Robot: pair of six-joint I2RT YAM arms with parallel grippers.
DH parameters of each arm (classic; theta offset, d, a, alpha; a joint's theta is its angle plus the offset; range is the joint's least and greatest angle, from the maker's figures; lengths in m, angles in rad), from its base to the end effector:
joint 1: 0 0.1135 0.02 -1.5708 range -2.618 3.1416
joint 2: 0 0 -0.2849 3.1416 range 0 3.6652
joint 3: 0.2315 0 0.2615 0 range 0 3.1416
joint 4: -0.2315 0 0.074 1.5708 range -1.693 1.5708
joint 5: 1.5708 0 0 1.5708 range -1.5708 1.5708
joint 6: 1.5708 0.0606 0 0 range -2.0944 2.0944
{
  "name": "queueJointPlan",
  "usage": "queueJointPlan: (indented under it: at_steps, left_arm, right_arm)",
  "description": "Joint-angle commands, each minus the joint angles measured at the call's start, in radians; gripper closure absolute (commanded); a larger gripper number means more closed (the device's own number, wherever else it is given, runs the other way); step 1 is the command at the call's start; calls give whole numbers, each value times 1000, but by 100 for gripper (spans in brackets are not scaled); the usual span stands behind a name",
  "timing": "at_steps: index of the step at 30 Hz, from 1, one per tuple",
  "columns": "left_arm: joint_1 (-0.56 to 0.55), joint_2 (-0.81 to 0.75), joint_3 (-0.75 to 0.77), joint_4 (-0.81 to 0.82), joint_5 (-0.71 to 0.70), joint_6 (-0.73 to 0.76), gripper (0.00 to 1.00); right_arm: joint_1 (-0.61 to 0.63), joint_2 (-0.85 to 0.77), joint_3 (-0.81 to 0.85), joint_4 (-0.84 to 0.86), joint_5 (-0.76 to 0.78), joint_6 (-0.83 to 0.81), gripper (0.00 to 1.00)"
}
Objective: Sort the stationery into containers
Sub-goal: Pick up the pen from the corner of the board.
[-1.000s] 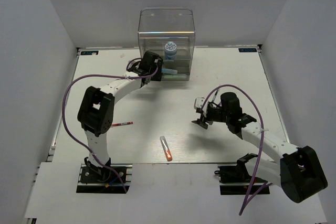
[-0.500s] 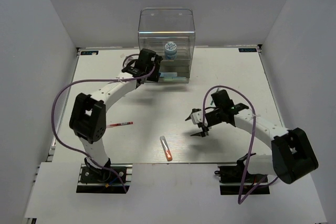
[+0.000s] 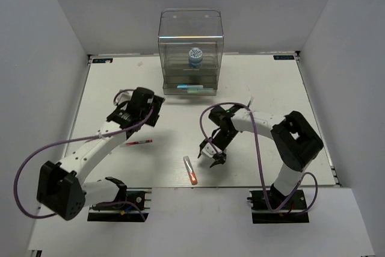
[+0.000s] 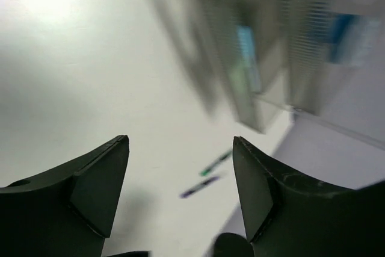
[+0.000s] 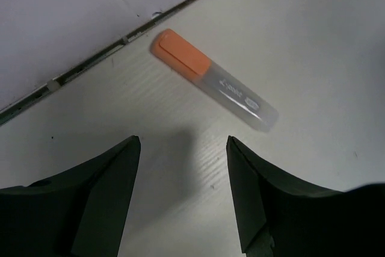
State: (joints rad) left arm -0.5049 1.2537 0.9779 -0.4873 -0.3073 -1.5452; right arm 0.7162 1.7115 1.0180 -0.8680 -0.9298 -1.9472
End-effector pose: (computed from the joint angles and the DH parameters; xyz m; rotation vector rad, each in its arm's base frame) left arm 0.2606 -0.1231 0.2815 -1.3230 1.9922 -0.6798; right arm 0.1907 0.2304 0.1688 -2.3509 0.5673 0.9839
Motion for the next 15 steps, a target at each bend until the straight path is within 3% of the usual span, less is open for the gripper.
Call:
queueJointPlan:
  at_steps: [1,6,15]
  left_arm:
    - [6,-173,-137,-111,-62,33,21]
    - [6,-335,-274,-157,-99,-22,19]
    - [6,-376,-304,-244,-90,-62,19]
  right_arm:
    - [69,43,68,-78,74,-433,34]
    - [159,91,103,-66,132,-440,33]
    - [252,157,198,49,200,-357,31]
